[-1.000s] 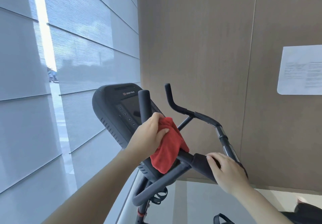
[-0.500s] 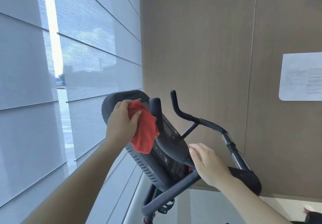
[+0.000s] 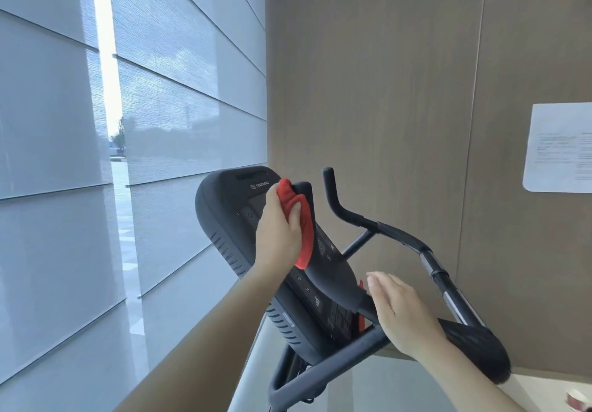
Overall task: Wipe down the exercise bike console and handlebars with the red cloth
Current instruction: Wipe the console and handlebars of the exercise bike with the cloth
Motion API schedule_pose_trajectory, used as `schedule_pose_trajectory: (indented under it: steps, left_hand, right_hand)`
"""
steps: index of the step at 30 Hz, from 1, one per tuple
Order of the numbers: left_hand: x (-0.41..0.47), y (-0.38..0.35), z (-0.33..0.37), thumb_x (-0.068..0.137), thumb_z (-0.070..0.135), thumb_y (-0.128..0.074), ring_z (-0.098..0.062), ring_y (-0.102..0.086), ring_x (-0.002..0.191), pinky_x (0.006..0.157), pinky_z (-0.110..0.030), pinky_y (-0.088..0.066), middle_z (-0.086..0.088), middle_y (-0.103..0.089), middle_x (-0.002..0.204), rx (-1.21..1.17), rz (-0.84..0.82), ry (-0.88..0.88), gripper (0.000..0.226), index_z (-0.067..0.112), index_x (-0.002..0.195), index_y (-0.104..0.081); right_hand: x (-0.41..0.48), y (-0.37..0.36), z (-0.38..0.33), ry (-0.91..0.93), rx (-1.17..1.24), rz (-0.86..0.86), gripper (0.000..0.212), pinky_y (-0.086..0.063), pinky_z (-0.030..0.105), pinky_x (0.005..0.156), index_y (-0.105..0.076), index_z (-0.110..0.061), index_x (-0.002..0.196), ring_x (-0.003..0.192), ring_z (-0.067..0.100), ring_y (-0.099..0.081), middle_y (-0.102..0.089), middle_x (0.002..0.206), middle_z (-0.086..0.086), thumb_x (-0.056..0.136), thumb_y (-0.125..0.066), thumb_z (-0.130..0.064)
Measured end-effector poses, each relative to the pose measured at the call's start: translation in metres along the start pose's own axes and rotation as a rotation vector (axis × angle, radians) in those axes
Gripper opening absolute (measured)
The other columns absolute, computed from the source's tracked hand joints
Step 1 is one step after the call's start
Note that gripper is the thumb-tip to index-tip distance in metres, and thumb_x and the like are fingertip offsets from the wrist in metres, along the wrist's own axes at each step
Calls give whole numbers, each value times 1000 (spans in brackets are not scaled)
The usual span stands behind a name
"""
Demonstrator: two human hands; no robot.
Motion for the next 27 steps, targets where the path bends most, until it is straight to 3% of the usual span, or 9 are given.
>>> schedule_pose_trajectory:
  steps: [2,5,7,10,14,18,23,27]
  left_hand:
    - [-6,0,-8,96,16,-46,30,-45,92,79,6,-29,25,-52,113,-21,-81,-26,50,29,142,-31]
    - [-13,1,-18,95,14,-48,33,-40,98,83,9,-25,21,-52,119,-1,-130,-28,57,30,145,-27]
    - [-13,2,-21,94,16,-50,27,-42,102,85,7,-26,20,-51,121,11,-142,-29,58,30,145,-27]
    - [-2,2,-19,94,20,-51,2,-43,123,97,-12,-29,13,-48,137,11,-162,-21,57,31,144,-28]
    - [3,0,-18,93,23,-52,8,-43,116,94,-14,-30,16,-47,138,4,-194,-6,58,34,144,-27]
    - [-13,0,-28,91,23,-56,-7,-51,116,88,-16,-34,15,-54,126,83,-173,-4,56,28,142,-33]
    - [-41,0,-37,91,21,-56,-13,-48,125,106,-33,-38,8,-51,137,56,-211,46,59,29,144,-32]
    - [-23,2,-25,92,20,-56,-15,-49,124,104,-25,-35,7,-53,135,10,-98,59,53,25,141,-38]
  right_hand:
    - [-1,0,-4,12,-12,-1,73,-45,25,89,-51,-29,122,107,8,-54,-58,116,-13,81,-3,-66]
    - [-2,0,-7,17,-40,5,75,-47,26,89,-51,-29,123,107,8,-55,-58,116,-13,80,-3,-66]
    - [-3,1,-8,26,-42,-1,75,-48,28,89,-51,-29,124,106,8,-55,-59,115,-13,80,-3,-67]
    - [-3,2,-9,25,-39,-6,75,-48,26,89,-51,-28,124,106,7,-54,-59,116,-13,80,-4,-66]
    - [-2,2,-8,17,-18,-3,75,-46,23,87,-53,-27,123,104,5,-54,-59,114,-13,80,-6,-66]
    - [2,1,-9,-11,-16,4,66,-51,27,82,-57,-26,110,92,8,-56,-60,99,-11,84,-10,-64]
    - [-2,3,-8,-22,-17,32,60,-53,37,80,-57,-22,101,91,15,-59,-64,98,-4,87,-14,-60]
    - [-3,4,-5,-37,4,36,53,-51,36,85,-59,-24,105,97,15,-59,-64,103,-6,91,-19,-55]
Point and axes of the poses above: each hand's wrist, its own x-axis towards the middle knuckle, its own y-axis out of the back of the hand, z = x × y, the point moved 3 cm from there along x, towards the middle knuckle
